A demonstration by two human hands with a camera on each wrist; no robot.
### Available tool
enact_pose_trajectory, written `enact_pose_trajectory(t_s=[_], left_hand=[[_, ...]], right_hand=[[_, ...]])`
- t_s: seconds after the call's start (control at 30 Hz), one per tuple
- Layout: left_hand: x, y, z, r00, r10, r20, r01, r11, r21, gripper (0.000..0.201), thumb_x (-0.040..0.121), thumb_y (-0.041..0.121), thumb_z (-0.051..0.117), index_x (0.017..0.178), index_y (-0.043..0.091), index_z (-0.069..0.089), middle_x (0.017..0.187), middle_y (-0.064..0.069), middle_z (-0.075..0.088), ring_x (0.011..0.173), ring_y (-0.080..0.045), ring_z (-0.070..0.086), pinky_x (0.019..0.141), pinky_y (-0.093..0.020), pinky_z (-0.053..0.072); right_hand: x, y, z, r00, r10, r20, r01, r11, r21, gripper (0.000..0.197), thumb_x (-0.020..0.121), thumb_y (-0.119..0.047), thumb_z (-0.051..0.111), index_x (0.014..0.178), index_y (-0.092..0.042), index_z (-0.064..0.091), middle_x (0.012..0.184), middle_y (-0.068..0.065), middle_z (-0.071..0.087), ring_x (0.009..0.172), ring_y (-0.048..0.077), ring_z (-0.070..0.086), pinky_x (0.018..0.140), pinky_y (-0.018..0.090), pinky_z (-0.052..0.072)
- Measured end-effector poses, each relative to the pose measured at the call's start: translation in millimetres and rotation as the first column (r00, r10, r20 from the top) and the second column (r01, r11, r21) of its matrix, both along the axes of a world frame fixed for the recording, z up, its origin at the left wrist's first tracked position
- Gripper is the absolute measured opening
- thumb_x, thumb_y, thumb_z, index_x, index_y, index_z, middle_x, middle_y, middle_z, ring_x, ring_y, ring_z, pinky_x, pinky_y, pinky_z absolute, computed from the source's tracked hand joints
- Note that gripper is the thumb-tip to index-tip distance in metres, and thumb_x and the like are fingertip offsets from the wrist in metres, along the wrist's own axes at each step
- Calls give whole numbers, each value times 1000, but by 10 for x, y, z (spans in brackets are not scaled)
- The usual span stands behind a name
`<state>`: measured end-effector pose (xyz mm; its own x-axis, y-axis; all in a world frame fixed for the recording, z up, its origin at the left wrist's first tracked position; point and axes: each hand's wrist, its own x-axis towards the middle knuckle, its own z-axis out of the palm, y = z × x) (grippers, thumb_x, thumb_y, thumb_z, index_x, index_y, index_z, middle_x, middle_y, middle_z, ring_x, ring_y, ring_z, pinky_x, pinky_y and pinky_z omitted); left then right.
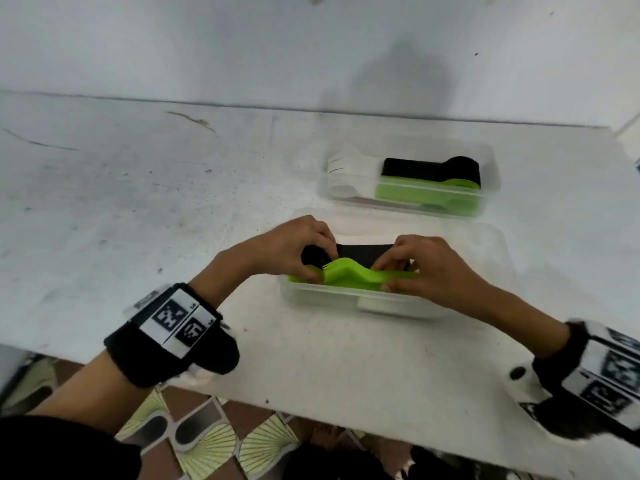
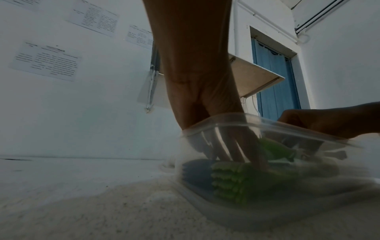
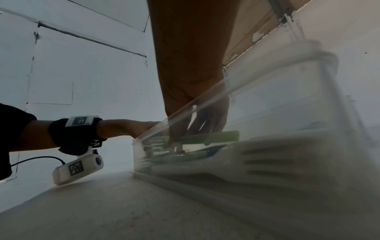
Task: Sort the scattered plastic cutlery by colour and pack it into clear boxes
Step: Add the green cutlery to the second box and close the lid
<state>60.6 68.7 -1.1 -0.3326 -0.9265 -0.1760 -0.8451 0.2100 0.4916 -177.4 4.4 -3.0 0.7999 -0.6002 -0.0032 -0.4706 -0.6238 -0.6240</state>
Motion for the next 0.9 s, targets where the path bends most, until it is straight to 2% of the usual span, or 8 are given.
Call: enact_pose_trajectory(t_s=[0.07, 0.17, 0.23, 0.33, 0.43, 0.5, 0.73, 0.9], left_hand=[[-4, -5, 5, 1000, 17, 7, -17, 1000, 5, 36, 66, 32, 75, 101, 22, 71, 110, 9, 59, 104, -11, 45, 92, -28, 37], [2, -36, 4, 1000, 20, 22, -20, 1000, 23, 35, 70, 24, 79, 104, 22, 71, 112, 10, 57, 105, -8, 43, 93, -25, 36], [2, -51, -3, 1000, 5, 30, -6, 1000, 28, 35, 72, 23, 78, 107, 23, 70, 114, 10, 57, 106, -6, 41, 93, -23, 35], [7, -92, 6, 997, -35, 63, 33, 999, 43, 35, 75, 26, 75, 110, 26, 69, 117, 12, 54, 107, -3, 38, 94, -24, 35], [19, -140, 42, 991, -82, 110, 70, 992, 108, 41, 73, 31, 76, 112, 28, 66, 118, 15, 49, 106, -1, 33, 93, -17, 33], [15, -157, 55, 988, -108, 107, 94, 988, 125, 42, 72, 29, 77, 111, 28, 64, 117, 14, 48, 106, -3, 32, 92, -18, 34], [0, -205, 65, 991, -105, 80, 95, 989, 117, 37, 70, 19, 75, 106, 25, 65, 112, 11, 52, 100, -8, 35, 85, -18, 34], [-12, -242, 79, 990, -101, 98, 92, 991, 95, 35, 67, 17, 74, 101, 26, 68, 108, 13, 56, 91, -7, 37, 75, -11, 29]], right_hand=[[-6, -34, -20, 1000, 5, 17, -6, 1000, 26, 28, 67, -17, 82, 93, -24, 74, 77, -7, 59, 71, 11, 58, 66, 29, 49], [-38, -87, -67, 998, 23, 55, -27, 998, 58, 29, 65, -19, 84, 91, -29, 74, 76, -8, 60, 80, 7, 58, 62, 17, 45], [-53, -107, -69, 996, 37, 77, -43, 996, 80, 31, 65, -21, 84, 89, -37, 73, 75, -11, 60, 79, 6, 59, 63, 16, 46], [-84, -134, -55, 993, 39, 111, -50, 994, 93, 48, 62, -33, 81, 103, -48, 60, 75, -12, 61, 77, 1, 58, 64, 13, 44], [-113, -136, -58, 990, 22, 137, -35, 995, 93, 46, 62, -35, 78, 104, -45, 61, 91, -16, 60, 77, 0, 58, 62, 9, 42], [-115, -105, -74, 992, 44, 121, -53, 996, 75, 45, 63, -39, 75, 105, -45, 61, 93, -16, 59, 76, -2, 57, 61, 6, 40], [26, -43, -106, 991, 103, 84, -113, 987, 115, 38, 65, -37, 78, 100, -39, 66, 75, -19, 57, 74, 3, 57, 58, 16, 44], [156, -55, -21, 986, 166, 8, -166, 975, 146, 29, 65, -21, 83, 90, -31, 73, 70, -28, 54, 73, -3, 55, 60, 6, 40]])
